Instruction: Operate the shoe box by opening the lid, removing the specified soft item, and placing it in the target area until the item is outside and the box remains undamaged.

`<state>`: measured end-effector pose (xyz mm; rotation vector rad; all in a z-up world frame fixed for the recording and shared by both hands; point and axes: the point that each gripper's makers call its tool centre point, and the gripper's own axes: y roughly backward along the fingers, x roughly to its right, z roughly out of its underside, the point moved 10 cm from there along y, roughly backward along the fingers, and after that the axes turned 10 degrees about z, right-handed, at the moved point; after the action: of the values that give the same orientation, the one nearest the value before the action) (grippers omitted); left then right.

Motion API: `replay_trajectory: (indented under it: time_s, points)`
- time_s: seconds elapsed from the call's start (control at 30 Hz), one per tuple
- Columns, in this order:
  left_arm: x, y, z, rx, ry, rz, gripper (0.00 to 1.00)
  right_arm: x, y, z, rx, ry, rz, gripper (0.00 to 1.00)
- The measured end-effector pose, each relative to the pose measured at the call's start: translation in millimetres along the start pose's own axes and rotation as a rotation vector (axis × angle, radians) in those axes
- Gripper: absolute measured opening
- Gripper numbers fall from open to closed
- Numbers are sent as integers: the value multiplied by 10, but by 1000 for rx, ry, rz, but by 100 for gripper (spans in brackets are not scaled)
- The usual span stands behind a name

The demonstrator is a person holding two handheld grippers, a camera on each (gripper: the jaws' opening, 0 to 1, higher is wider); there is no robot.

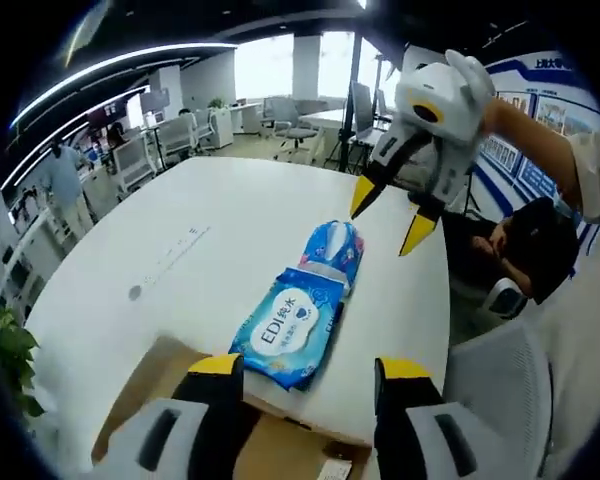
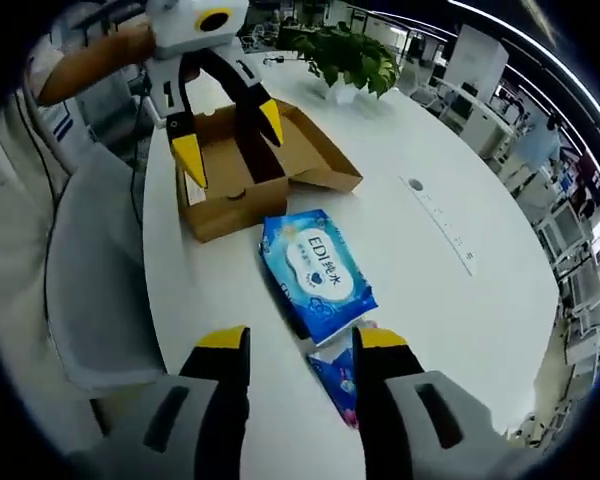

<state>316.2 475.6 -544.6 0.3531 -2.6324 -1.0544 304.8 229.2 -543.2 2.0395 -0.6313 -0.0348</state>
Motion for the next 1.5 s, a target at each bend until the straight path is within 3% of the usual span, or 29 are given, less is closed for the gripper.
replay_trajectory:
  time_s: [0.27,0.47,0.73,1.03,1.5]
  points:
    - [8,420,403,42,67,-71,56,-183,-151,-302,41,50,-53,41]
    - [-21,735,650,64,106,-164,56,-349,-289,-506,66,96,-105,42]
    - [-26,1062,993,79,173,-249,56,-520,-480,-694,93,141,-160,42]
    - [-14,1328,1459,83,281,-325,54,-655,-663,-867,109,192,-202,40]
    - [-25,1550,1953,95,408,-413,45,-866,-987,-1118,117,269,-262,40]
